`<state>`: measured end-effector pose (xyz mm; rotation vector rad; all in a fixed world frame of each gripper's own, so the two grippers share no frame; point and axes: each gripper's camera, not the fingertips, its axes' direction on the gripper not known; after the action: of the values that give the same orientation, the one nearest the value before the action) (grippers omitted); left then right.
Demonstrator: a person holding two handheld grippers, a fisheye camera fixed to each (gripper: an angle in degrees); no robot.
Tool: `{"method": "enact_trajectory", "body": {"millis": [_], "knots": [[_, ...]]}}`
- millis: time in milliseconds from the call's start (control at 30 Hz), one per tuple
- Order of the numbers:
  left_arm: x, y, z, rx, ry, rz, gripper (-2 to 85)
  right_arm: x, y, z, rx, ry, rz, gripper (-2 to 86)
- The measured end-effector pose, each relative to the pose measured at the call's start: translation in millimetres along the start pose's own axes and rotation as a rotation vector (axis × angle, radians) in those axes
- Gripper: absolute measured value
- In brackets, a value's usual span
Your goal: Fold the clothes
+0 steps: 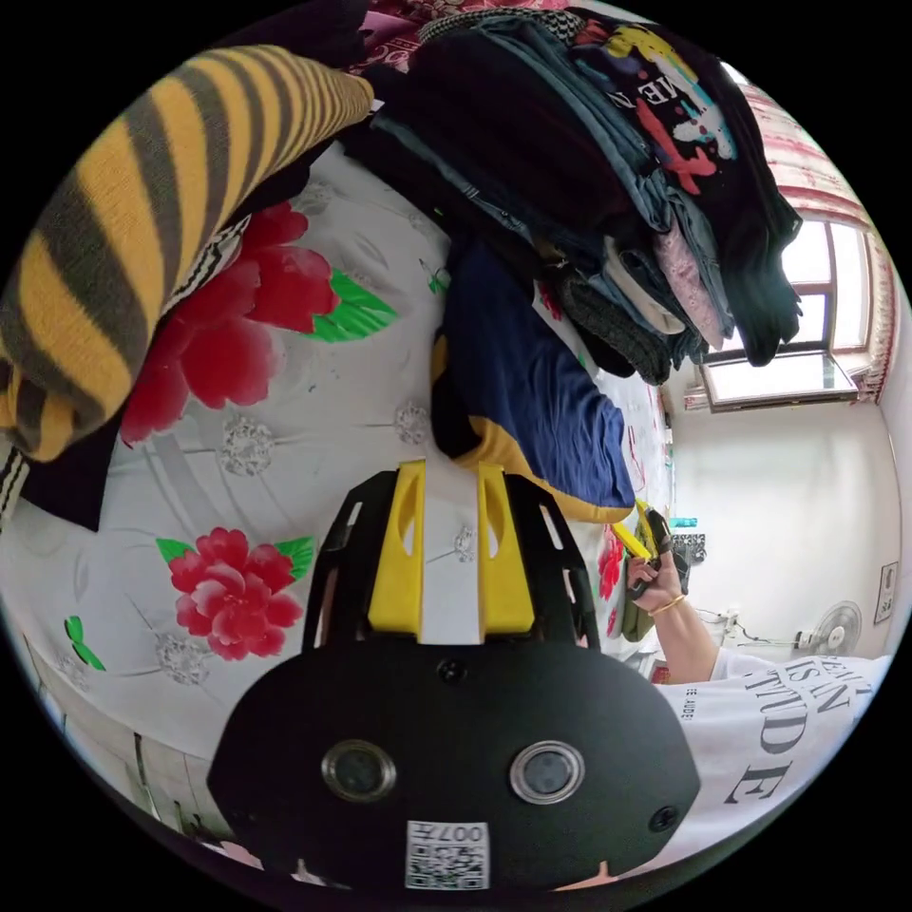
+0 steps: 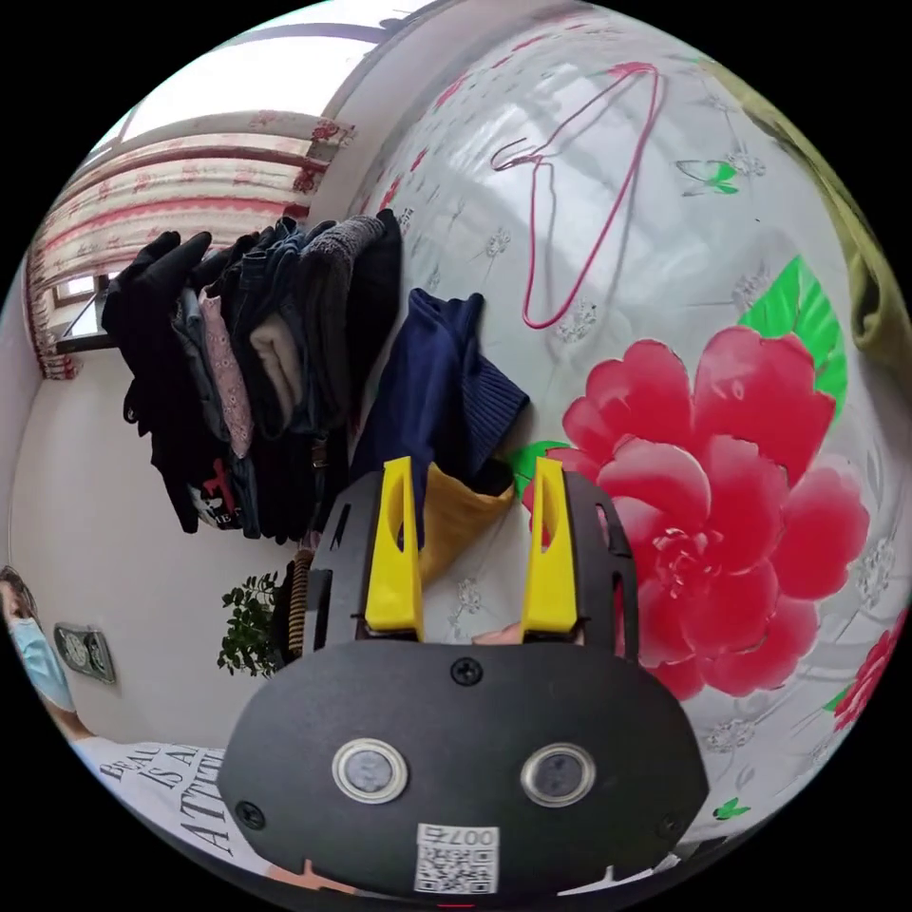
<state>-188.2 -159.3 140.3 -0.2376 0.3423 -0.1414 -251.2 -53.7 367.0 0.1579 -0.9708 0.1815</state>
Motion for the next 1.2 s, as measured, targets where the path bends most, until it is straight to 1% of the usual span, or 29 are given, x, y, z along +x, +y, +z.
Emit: {"method": "enact_trajectory", "body": {"millis": [67,133,200,267,300,367,400,467,500,567,633,700,800,867,900,967,1033,1067,1100,1133,1167,1200], "knots": [[-4,1,0,-0.002,0.0,-0.013,7.5,-16,-23,29,-0.063,-0.023,-0.012,10.5],[-6,3,-2,0.011,0.012,-0.024,7.4,-39,-39,46,-0.094,-0.001,-0.027,8.7],[-7,5,-8,0.028,0.025,-0.028,7.4,-86,-46,59,-0.112,0.031,-0.164,6.8],[-9,8,-12,0.032,0.015,-0.018,7.4,-176,-30,84,-0.174,0.111,-0.5,5.1],[-10,10,-14,0.034,0.005,-0.012,7.4,-199,-20,92,-0.199,0.141,-0.594,4.8],[-13,14,-16,0.037,0.003,-0.008,7.6,-273,40,130,-0.301,0.207,-0.93,4.4],[-16,15,-16,0.038,0.008,-0.013,7.7,-286,57,139,-0.329,0.205,-0.991,4.4],[-22,17,-15,0.043,0.022,-0.024,8.0,-317,119,178,-0.461,0.143,-1.146,4.8],[-27,17,-14,0.043,0.038,-0.041,8.2,-321,132,186,-0.501,0.115,-1.176,5.1],[-35,17,-12,0.05,0.083,-0.07,8.8,-324,170,217,-0.651,0.068,-1.233,6.2],[-42,15,-12,0.058,0.117,-0.086,9.4,-316,175,226,-0.683,0.079,-1.203,7.1],[-46,12,-13,0.061,0.137,-0.064,10.7,-301,162,221,-0.66,0.074,-1.139,7.9],[-51,5,-11,0.059,0.18,-0.034,12.5,-259,111,200,-0.576,0.101,-0.93,9.2],[-53,-2,-8,0.068,0.227,-0.023,14.0,-212,67,183,-0.514,0.129,-0.696,10.2],[-53,-8,-3,0.067,0.257,-0.015,15.1,-200,58,179,-0.509,0.128,-0.641,10.5],[-51,-19,4,0.058,0.295,0.006,16.3,-160,37,176,-0.521,0.106,-0.463,11.2],[-48,-28,8,0.094,0.314,0.004,16.7,-141,34,188,-0.593,0.039,-0.373,11.3],[-48,-31,9,0.139,0.325,-0.014,16.3,-133,36,199,-0.642,-0.005,-0.332,11.2],[-47,-34,11,0.168,0.335,-0.028,14.9,-132,37,201,-0.638,-0.031,-0.324,10.9],[-47,-34,12,0.178,0.335,-0.035,13.7,-128,38,210,-0.678,-0.06,-0.292,10.4],[-47,-35,14,0.187,0.325,-0.053,8.9,-127,37,212,-0.668,-0.059,-0.275,9.9],[-46,-34,16,0.186,0.312,-0.079,1.6,-127,38,213,-0.675,-0.059,-0.275,9.6]]}}
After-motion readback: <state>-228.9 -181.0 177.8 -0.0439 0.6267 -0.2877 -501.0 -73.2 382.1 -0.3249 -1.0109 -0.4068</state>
